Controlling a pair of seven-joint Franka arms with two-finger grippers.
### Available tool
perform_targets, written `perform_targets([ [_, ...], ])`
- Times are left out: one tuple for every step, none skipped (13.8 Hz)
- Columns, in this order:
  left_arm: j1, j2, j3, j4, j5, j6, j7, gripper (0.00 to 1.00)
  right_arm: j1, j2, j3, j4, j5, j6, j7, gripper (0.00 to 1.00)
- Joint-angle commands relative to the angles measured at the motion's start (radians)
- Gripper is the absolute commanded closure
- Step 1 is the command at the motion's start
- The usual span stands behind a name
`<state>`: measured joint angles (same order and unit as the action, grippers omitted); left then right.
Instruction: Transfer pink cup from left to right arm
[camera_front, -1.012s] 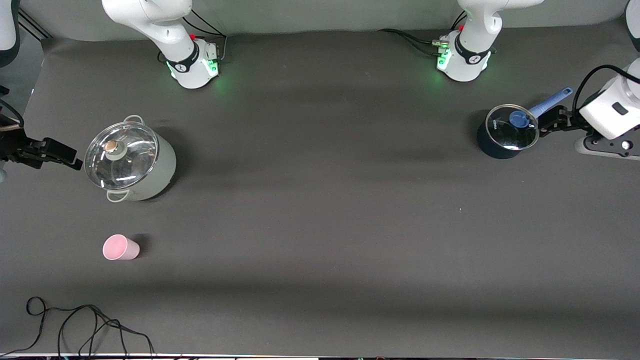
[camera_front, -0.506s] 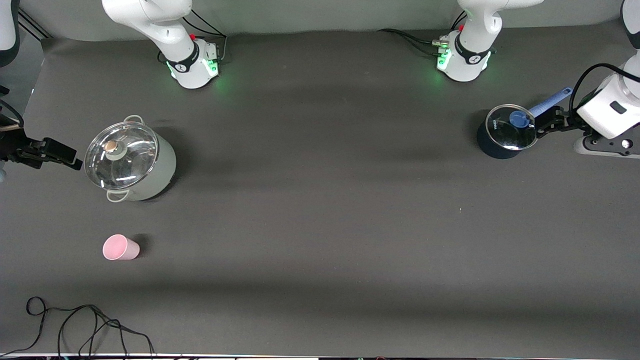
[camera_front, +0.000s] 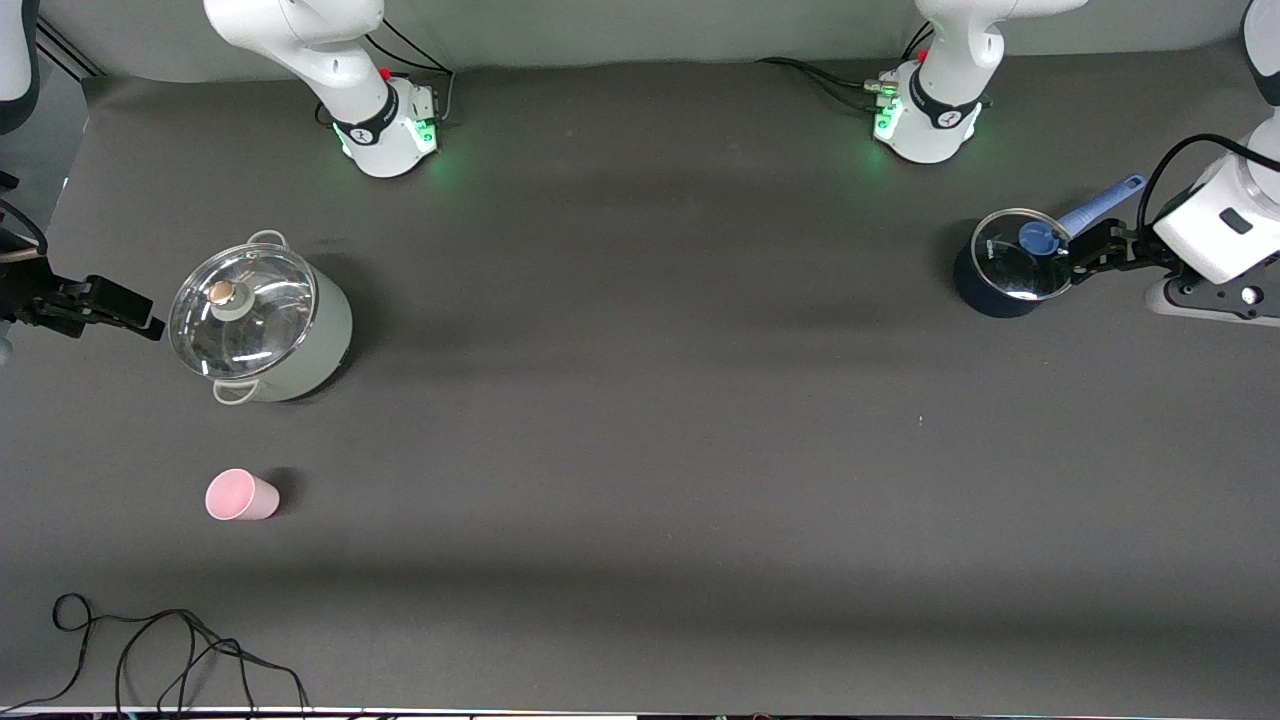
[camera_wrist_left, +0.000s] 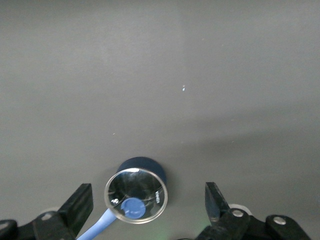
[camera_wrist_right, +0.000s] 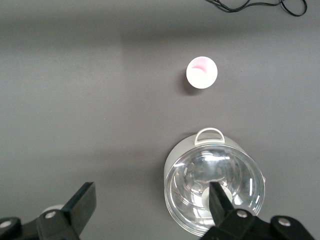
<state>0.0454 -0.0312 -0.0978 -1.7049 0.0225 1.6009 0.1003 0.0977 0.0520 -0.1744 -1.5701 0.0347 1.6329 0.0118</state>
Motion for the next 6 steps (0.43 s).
perform_targets([
  [0.007,-0.054,0.003,-0.089,-0.030,0.057,0.015,0.00,0.002,-0.006,-0.004,0.002,-0.001,-0.002,0.000,0.00],
  [0.007,-0.091,0.003,-0.146,-0.033,0.098,0.015,0.00,0.003,-0.004,-0.004,0.004,0.001,-0.002,0.002,0.00],
  [0.007,-0.107,0.003,-0.169,-0.033,0.109,0.015,0.00,0.003,-0.006,-0.004,0.002,-0.001,-0.002,0.000,0.00],
  [0.014,-0.105,0.004,-0.167,-0.033,0.106,0.016,0.00,0.003,-0.004,-0.004,0.002,0.001,-0.002,-0.001,0.00],
  [0.027,-0.107,0.003,-0.168,-0.033,0.106,0.021,0.00,0.003,-0.004,-0.002,0.004,0.001,-0.002,0.003,0.00],
  [0.028,-0.110,0.004,-0.168,-0.032,0.097,0.024,0.00,0.003,-0.006,-0.002,0.004,0.001,-0.002,-0.001,0.00],
])
